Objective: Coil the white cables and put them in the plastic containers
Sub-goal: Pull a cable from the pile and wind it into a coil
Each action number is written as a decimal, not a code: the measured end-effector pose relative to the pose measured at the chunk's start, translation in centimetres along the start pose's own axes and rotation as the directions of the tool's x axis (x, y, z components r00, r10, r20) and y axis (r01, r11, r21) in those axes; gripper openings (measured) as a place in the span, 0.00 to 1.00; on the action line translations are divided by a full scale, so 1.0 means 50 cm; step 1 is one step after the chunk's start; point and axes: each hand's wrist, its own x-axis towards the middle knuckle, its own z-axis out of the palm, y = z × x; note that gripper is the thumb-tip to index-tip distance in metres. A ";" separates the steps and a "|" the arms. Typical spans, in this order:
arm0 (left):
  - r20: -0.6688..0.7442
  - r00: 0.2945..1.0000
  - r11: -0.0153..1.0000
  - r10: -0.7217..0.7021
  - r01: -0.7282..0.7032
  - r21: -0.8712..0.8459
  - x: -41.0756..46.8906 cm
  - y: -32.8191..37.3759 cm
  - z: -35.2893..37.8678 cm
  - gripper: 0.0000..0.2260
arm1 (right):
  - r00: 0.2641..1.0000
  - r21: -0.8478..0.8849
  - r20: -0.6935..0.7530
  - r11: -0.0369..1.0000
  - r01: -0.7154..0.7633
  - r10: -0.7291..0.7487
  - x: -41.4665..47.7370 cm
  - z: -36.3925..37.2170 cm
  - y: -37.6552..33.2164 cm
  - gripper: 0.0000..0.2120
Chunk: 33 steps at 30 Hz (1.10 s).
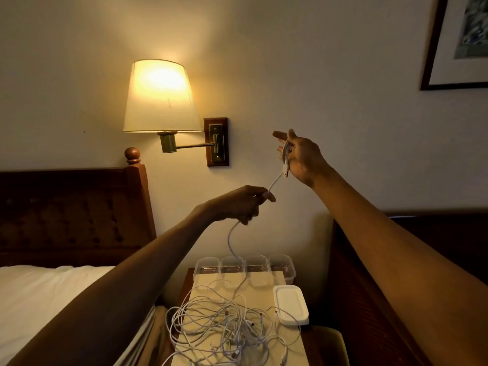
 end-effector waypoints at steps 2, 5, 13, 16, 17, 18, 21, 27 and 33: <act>-0.122 0.986 0.938 0.117 -0.070 0.341 0.001 0.027 -0.020 0.12 | 0.999 -0.243 -0.025 0.970 0.018 -0.025 0.000 -0.012 0.014 0.23; -0.149 0.949 0.816 0.279 -0.152 0.558 -0.012 0.067 -0.068 0.08 | 1.000 -0.387 0.019 0.922 0.005 0.003 -0.005 -0.016 0.045 0.24; -0.188 0.887 0.777 0.421 -0.246 0.579 -0.020 0.134 -0.156 0.05 | 0.882 -0.287 0.349 0.932 -0.221 0.317 -0.038 0.037 0.076 0.24; -0.295 0.839 0.809 0.458 -0.256 0.529 -0.022 0.114 -0.186 0.09 | 0.807 -0.195 0.461 0.930 -0.312 0.368 -0.050 0.033 0.075 0.27; -0.316 0.825 0.818 0.469 -0.270 0.508 -0.023 0.107 -0.191 0.10 | 0.792 -0.163 0.491 0.932 -0.325 0.362 -0.053 0.033 0.071 0.28; -0.335 0.812 0.825 0.477 -0.283 0.489 -0.023 0.099 -0.192 0.10 | 0.777 -0.127 0.521 0.932 -0.340 0.354 -0.057 0.034 0.067 0.29; -0.385 0.783 0.847 0.489 -0.320 0.424 -0.021 0.080 -0.185 0.07 | 0.750 0.003 0.580 0.920 -0.392 0.318 -0.062 0.045 0.058 0.31; -0.419 0.822 0.911 0.386 -0.269 0.313 -0.017 0.028 -0.167 0.08 | 0.738 0.246 0.625 0.833 -0.496 0.255 -0.067 0.047 0.040 0.31; -0.295 0.948 0.993 0.116 -0.103 0.060 -0.032 -0.004 -0.125 0.08 | 0.868 0.392 0.485 0.861 -0.323 0.105 -0.071 0.040 0.000 0.22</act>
